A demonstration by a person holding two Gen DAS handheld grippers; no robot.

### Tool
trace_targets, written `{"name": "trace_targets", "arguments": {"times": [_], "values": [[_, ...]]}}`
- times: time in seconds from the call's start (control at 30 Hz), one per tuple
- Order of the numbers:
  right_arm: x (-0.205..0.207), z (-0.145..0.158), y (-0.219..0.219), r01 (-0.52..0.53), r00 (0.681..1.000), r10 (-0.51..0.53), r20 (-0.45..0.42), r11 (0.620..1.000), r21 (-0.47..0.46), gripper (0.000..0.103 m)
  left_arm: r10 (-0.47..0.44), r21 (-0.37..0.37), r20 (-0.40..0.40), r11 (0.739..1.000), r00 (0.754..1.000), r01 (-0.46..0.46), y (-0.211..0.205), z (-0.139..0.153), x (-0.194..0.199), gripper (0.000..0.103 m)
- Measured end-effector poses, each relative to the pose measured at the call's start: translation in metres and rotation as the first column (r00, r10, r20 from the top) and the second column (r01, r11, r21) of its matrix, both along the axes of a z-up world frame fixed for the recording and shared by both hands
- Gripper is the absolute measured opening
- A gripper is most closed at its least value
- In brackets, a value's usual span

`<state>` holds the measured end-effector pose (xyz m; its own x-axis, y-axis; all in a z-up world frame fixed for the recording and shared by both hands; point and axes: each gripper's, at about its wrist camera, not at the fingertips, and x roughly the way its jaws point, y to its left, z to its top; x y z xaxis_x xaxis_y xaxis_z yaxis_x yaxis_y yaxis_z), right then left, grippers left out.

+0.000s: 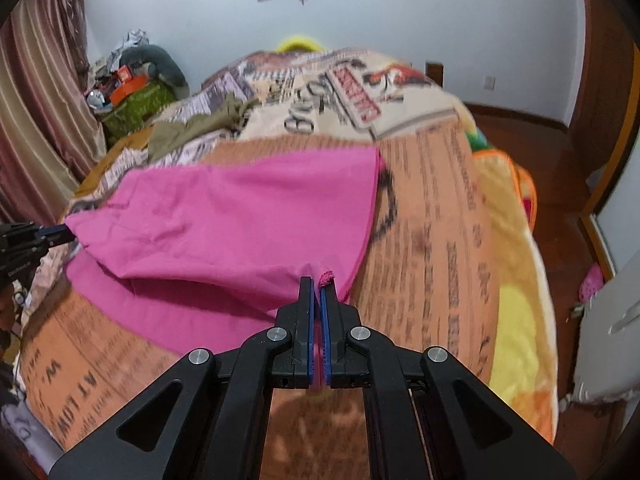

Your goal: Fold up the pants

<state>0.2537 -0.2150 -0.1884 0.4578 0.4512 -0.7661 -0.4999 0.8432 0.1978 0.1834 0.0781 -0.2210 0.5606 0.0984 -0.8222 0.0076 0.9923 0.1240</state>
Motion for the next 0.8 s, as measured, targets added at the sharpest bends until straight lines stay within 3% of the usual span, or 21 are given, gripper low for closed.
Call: {"name": "trace_targets", "arguments": {"times": [0.07,0.17,0.23,0.27,0.33,0.4,0.6,0.8], "values": [[-0.005,-0.005,-0.004,0.006,1.000,-0.006,-0.015,1.000,-0.011,0.004,0.014,-0.013,-0.010,1.000,1.000,-0.014,0.005,-0.002,-0.005,0.007],[-0.011,-0.009,-0.011,0.032,0.999,-0.034,-0.034,0.998,-0.046,0.015,0.024,-0.036,-0.016,0.999,1.000,-0.024,0.012,0.001,-0.011,0.007],[-0.012,-0.007,-0.016,0.058,0.997,-0.061,-0.046,0.997,-0.057,0.040,0.020,-0.046,-0.007,0.999,1.000,-0.020,0.015,0.007,-0.015,0.012],[-0.013,-0.006,-0.020,0.073,0.996,-0.075,-0.053,0.997,-0.040,0.045,0.018,-0.048,0.000,0.999,1.000,-0.018,0.015,0.010,-0.015,0.016],[-0.015,0.000,-0.027,0.093,0.994,-0.094,-0.046,0.996,-0.012,0.046,0.018,-0.044,0.028,0.999,0.999,-0.017,0.015,0.020,-0.016,0.042],[-0.015,0.006,-0.027,0.095,0.995,-0.095,-0.036,0.995,-0.012,0.046,0.008,-0.039,0.063,0.999,0.998,-0.006,0.012,0.030,-0.015,0.056],[-0.020,0.034,-0.006,0.035,0.999,-0.036,0.021,0.999,0.027,0.048,-0.080,-0.014,0.075,0.997,0.994,0.081,-0.013,0.041,-0.004,0.063],[-0.026,0.037,0.028,-0.052,0.998,0.050,0.049,0.998,0.039,0.060,-0.180,0.083,-0.008,0.980,0.984,0.180,-0.047,0.020,0.010,0.066]]}}
